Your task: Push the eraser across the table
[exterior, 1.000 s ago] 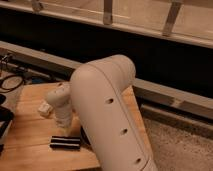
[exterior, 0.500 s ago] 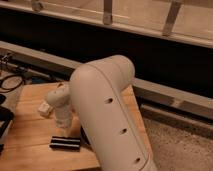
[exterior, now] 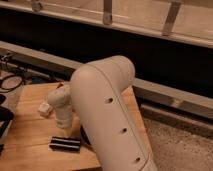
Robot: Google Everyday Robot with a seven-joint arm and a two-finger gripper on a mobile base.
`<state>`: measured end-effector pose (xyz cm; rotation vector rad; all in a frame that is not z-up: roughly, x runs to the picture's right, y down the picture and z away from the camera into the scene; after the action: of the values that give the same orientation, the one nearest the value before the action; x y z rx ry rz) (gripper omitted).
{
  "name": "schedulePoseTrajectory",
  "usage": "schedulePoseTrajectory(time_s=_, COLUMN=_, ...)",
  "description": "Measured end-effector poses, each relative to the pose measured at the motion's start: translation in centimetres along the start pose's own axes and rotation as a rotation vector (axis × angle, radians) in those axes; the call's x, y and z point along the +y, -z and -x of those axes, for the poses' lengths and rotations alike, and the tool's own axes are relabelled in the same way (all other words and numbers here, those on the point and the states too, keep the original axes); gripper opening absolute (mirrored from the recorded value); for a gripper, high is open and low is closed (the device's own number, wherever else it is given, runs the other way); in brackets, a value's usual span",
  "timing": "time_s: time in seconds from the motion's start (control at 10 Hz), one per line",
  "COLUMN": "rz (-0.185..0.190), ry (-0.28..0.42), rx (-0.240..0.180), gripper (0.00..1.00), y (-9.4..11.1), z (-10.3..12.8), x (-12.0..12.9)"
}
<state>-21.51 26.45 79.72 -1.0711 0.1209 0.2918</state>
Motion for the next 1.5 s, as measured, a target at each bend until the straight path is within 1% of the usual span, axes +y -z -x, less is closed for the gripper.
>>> schedulePoseTrajectory(time_s=0.4, rz=0.016, ry=-0.027, rx=0.002, gripper=0.0, y=-0.4, z=-0.8, x=0.3)
schedulePoseTrajectory(time_s=0.8, rz=0.026, ry=-0.039, rx=0.005, gripper=0.0, y=-0.9, z=-1.5, x=1.0)
schedulePoseTrajectory(time_s=1.1, rz=0.03, ry=-0.05, rx=0.005, gripper=0.0, y=-1.2, z=-2.2, x=1.4)
schedulePoseTrajectory(time_s=1.5, rz=0.034, ry=-0.064, rx=0.015, gripper=0.0, y=-1.9, z=-3.2, x=2.6)
